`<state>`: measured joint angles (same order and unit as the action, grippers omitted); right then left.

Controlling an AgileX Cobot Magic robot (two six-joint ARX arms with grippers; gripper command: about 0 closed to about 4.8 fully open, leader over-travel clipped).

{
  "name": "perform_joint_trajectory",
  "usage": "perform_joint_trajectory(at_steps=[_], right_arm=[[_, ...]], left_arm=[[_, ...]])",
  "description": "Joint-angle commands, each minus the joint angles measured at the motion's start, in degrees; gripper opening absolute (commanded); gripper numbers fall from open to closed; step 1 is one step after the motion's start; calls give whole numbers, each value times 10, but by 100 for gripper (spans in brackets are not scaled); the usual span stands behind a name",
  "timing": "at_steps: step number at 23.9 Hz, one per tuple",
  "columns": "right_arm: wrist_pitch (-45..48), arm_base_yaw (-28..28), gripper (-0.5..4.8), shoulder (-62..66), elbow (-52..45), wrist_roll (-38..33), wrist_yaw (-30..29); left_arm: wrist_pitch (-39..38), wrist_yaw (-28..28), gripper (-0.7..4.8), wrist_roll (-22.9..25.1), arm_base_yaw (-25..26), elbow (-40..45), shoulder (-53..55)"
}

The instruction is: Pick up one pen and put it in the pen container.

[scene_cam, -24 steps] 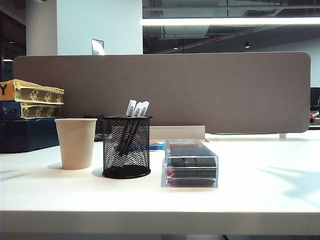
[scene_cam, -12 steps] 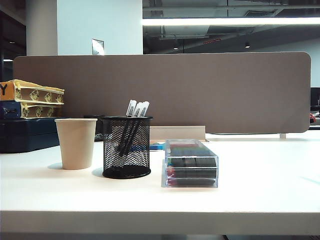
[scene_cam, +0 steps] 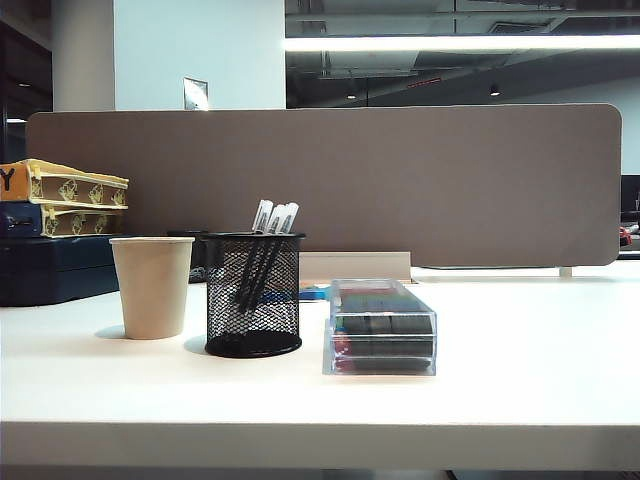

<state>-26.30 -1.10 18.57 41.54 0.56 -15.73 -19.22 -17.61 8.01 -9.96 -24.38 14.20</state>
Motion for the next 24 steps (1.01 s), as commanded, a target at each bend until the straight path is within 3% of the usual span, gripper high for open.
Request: perform_joint_trajectory(at_steps=[1,6,11,16,19,24], right_arm=[[9,1,122,-27,-28,2,7],[21,1,121,-71,-94,-6,8],[26,1,121,-78,-107,-66,10],[29,1,123,-78,-109,-95,82],[94,1,163,-78,-125,-95,76],[189,1,162,-78,-191,-93,56]], left_arm=[[-3,23,184,-14,0,7,-22],[-4,76,184,-29,0,10,-49],[2,73,184,-59,0,22,-48],[37,76,184,-79,0,48,-48],[87,77,183,-79,0,67,-48],[138,106,184,-80,-1,92,-48]])
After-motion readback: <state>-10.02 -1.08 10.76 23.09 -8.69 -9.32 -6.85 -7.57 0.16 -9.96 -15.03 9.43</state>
